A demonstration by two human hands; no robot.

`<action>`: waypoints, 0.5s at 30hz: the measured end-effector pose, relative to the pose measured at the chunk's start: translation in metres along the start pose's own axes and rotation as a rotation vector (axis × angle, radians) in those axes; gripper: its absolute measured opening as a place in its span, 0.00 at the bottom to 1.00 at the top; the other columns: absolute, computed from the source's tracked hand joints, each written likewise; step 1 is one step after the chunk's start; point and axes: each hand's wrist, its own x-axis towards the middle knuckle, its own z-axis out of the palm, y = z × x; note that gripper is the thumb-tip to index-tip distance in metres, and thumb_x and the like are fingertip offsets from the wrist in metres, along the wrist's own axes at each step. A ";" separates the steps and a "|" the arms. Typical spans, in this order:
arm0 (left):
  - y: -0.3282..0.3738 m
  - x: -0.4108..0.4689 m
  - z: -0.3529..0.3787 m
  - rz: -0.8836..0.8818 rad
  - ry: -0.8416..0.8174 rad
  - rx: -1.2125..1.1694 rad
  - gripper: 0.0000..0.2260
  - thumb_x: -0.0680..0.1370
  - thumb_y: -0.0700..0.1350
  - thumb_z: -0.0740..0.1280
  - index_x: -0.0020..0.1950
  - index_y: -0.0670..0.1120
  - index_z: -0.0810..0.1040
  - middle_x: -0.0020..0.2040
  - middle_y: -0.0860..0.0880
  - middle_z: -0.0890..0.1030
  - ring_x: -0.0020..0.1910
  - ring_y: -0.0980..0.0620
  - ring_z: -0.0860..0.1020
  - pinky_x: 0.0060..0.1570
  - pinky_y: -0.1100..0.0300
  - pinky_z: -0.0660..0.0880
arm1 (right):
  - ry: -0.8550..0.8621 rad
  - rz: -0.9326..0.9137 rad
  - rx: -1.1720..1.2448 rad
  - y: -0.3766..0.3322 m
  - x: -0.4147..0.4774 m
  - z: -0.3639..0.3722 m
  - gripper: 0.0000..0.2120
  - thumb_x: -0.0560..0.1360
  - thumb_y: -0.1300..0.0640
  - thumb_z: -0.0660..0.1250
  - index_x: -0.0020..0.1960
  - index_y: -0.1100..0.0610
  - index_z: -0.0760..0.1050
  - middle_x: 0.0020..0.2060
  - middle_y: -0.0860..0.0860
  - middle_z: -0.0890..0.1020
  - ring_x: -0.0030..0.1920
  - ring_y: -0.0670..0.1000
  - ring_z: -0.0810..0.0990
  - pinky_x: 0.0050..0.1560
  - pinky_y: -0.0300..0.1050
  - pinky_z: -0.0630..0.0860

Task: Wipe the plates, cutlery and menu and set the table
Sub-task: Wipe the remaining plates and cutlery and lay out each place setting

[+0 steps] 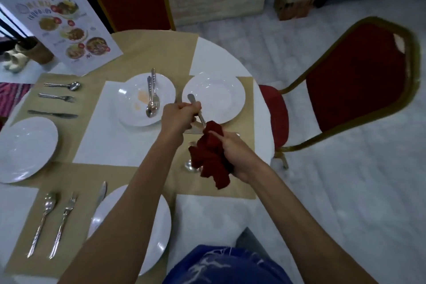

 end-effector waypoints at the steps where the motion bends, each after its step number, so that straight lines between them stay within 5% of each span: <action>1: 0.002 -0.001 0.002 0.004 0.033 -0.018 0.09 0.74 0.45 0.74 0.36 0.45 0.80 0.29 0.53 0.78 0.29 0.55 0.75 0.34 0.60 0.71 | 0.025 0.001 -0.040 0.006 -0.011 -0.004 0.11 0.85 0.55 0.61 0.56 0.61 0.79 0.41 0.55 0.85 0.41 0.55 0.85 0.43 0.53 0.84; 4: -0.001 -0.013 0.007 0.025 0.031 -0.057 0.08 0.74 0.44 0.73 0.36 0.45 0.78 0.31 0.50 0.77 0.29 0.54 0.73 0.32 0.62 0.70 | 0.067 -0.010 -0.156 0.012 -0.029 -0.017 0.09 0.83 0.54 0.63 0.50 0.56 0.81 0.40 0.52 0.84 0.43 0.53 0.84 0.52 0.53 0.80; 9: -0.014 -0.057 0.025 0.108 -0.228 0.110 0.10 0.75 0.45 0.74 0.38 0.39 0.83 0.30 0.49 0.79 0.27 0.57 0.76 0.28 0.67 0.72 | 0.171 -0.076 -0.123 0.001 -0.032 -0.006 0.12 0.85 0.54 0.61 0.59 0.60 0.79 0.45 0.59 0.86 0.38 0.55 0.86 0.39 0.49 0.83; 12: -0.007 -0.046 0.002 0.080 -0.126 0.039 0.09 0.74 0.43 0.73 0.40 0.38 0.84 0.29 0.49 0.80 0.27 0.57 0.76 0.29 0.65 0.72 | 0.146 -0.055 -0.080 0.020 -0.051 0.007 0.11 0.85 0.54 0.60 0.57 0.60 0.77 0.39 0.57 0.84 0.35 0.58 0.85 0.31 0.52 0.81; 15: -0.016 -0.044 -0.012 0.089 -0.020 -0.046 0.10 0.75 0.43 0.72 0.33 0.44 0.80 0.28 0.50 0.79 0.28 0.54 0.75 0.34 0.60 0.72 | 0.121 -0.060 -0.170 0.031 -0.063 0.010 0.09 0.85 0.55 0.61 0.51 0.57 0.78 0.39 0.55 0.83 0.40 0.54 0.84 0.42 0.51 0.82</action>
